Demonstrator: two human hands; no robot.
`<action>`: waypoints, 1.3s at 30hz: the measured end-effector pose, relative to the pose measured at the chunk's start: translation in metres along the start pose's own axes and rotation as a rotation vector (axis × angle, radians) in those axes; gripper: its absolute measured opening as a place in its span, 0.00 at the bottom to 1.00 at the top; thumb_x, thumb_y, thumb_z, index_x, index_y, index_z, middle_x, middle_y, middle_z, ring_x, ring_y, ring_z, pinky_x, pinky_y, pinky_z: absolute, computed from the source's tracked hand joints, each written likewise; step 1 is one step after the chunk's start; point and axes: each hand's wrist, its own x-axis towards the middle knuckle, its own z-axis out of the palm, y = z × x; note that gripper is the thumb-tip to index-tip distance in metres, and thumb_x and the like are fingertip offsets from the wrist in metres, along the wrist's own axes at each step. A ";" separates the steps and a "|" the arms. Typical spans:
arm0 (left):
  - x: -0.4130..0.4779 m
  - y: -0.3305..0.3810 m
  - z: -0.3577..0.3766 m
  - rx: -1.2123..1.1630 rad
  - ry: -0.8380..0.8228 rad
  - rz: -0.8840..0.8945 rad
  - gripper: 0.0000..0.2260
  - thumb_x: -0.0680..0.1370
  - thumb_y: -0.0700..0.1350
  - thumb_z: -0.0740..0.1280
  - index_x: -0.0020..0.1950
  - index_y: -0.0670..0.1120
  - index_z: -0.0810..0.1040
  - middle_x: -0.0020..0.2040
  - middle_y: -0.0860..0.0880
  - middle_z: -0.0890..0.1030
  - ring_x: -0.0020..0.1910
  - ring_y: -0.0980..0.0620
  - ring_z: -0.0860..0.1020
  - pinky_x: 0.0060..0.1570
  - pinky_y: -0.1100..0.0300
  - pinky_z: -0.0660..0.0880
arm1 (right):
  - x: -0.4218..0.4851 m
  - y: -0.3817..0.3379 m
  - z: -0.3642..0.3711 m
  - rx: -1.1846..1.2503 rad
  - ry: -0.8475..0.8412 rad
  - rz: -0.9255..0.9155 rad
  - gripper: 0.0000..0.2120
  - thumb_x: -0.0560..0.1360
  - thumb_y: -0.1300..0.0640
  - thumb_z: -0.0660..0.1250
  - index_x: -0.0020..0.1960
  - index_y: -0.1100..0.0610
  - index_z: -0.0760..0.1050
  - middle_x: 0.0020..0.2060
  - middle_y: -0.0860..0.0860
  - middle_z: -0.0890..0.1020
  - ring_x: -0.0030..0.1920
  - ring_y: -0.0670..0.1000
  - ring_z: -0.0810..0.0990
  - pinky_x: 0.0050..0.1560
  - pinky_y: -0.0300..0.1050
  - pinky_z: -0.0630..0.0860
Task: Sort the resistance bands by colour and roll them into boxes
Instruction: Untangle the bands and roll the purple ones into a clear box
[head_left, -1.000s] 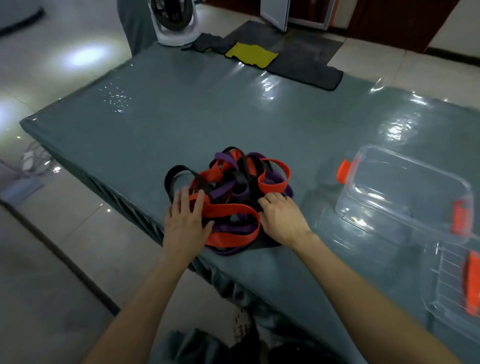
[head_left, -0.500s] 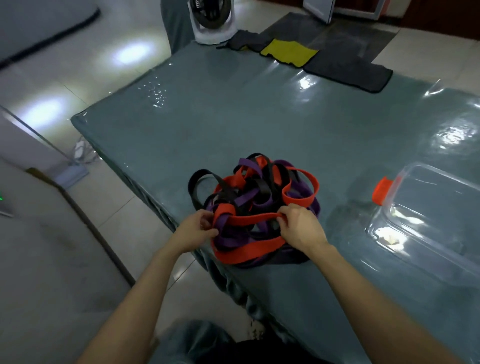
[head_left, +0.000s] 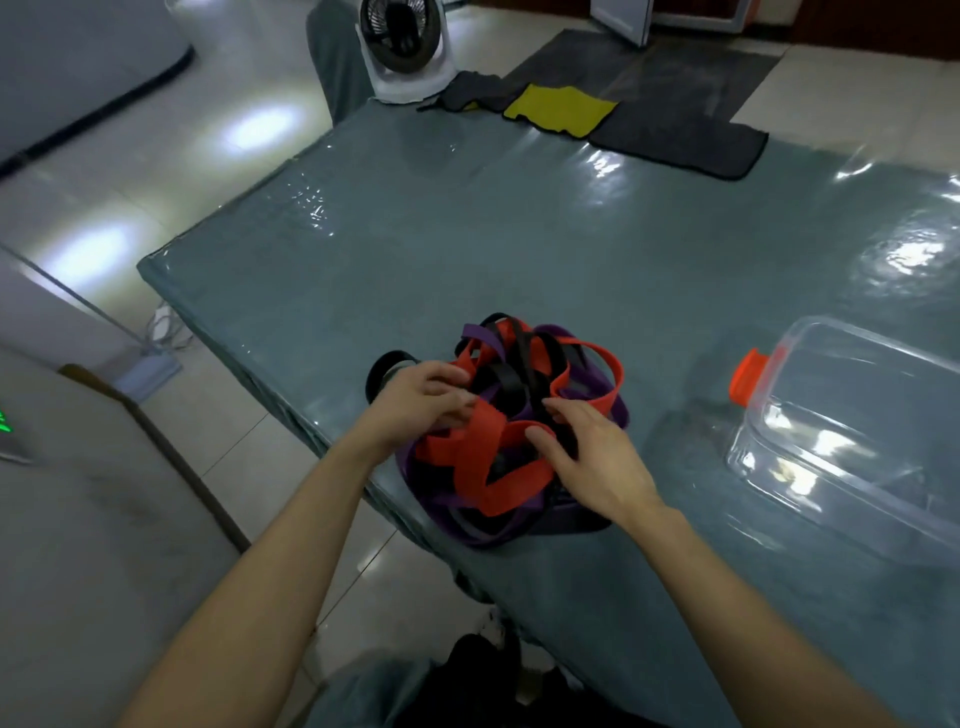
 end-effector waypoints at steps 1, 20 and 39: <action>0.005 0.009 0.006 0.001 -0.102 0.031 0.15 0.85 0.33 0.68 0.72 0.38 0.78 0.60 0.40 0.88 0.57 0.45 0.88 0.59 0.52 0.85 | -0.003 -0.006 0.002 0.040 -0.019 0.000 0.39 0.78 0.24 0.62 0.81 0.46 0.67 0.74 0.44 0.77 0.73 0.46 0.76 0.71 0.49 0.76; 0.039 -0.068 -0.079 1.239 -0.288 0.868 0.11 0.77 0.47 0.79 0.55 0.50 0.81 0.66 0.50 0.81 0.65 0.46 0.79 0.63 0.46 0.77 | 0.000 0.017 0.046 -0.269 0.101 0.088 0.08 0.79 0.61 0.71 0.56 0.54 0.87 0.73 0.54 0.75 0.61 0.57 0.85 0.58 0.57 0.84; 0.016 0.255 -0.052 -0.040 -0.326 0.927 0.05 0.87 0.40 0.68 0.56 0.39 0.74 0.45 0.45 0.82 0.43 0.53 0.86 0.46 0.54 0.87 | 0.051 -0.126 -0.058 0.200 0.399 0.229 0.25 0.80 0.47 0.76 0.74 0.52 0.75 0.52 0.44 0.85 0.50 0.45 0.86 0.54 0.44 0.81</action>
